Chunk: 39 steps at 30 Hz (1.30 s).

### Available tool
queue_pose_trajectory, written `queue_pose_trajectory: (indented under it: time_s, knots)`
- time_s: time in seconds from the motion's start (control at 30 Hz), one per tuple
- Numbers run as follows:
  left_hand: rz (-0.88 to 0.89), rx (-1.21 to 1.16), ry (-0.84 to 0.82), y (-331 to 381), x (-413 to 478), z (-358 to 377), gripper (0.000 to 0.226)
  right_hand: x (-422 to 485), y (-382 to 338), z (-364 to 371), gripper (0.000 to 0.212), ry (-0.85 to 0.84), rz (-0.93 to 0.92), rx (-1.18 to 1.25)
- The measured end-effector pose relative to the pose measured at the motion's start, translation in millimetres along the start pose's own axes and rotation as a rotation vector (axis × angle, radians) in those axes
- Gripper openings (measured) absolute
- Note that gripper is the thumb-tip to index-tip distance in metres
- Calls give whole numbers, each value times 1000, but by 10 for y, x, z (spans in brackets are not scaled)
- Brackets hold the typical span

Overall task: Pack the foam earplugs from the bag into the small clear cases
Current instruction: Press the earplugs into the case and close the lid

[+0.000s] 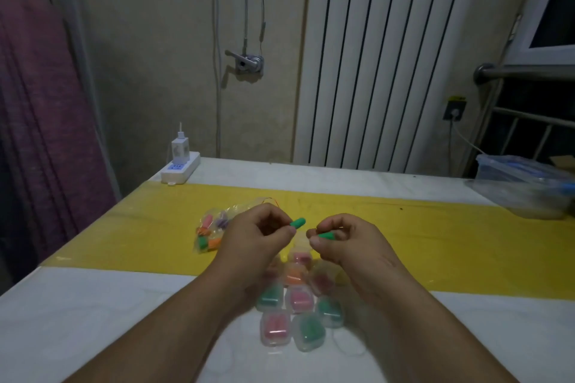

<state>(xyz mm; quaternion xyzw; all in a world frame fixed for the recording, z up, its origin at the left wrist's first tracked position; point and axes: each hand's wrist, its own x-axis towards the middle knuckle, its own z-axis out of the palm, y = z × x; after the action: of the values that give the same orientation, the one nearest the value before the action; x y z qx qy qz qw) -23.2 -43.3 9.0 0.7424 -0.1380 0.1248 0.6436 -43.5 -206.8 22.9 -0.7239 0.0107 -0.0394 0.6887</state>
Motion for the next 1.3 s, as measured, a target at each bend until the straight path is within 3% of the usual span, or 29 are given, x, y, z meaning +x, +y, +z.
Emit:
queue_pose_trajectory:
  time_s: [0.27, 0.4, 0.6, 0.83, 1.07, 1.3]
  knots:
    - [-41, -92, 31, -33, 17, -8, 25, -31, 34, -46, 26, 10, -59, -223]
    - [-60, -117, 16, -18, -14, -16, 25, -32, 9, -34, 16, 40, -134, -292]
    - [-143, -213, 0, 32, -52, 19, 9, -58, 18, -26, 16, 18, -66, -193]
    - [-250, -281, -44, 58, -119, 71, 9, -55, 28, 6, 13, 32, -36, 2]
    - [-248, -293, -70, 92, -134, 82, 12, -64, 35, 54, 13, -1, 68, 283]
    - [-212, -204, -27, 142, -155, 96, 11, 10, 12, -48, 10, 47, 17, 163]
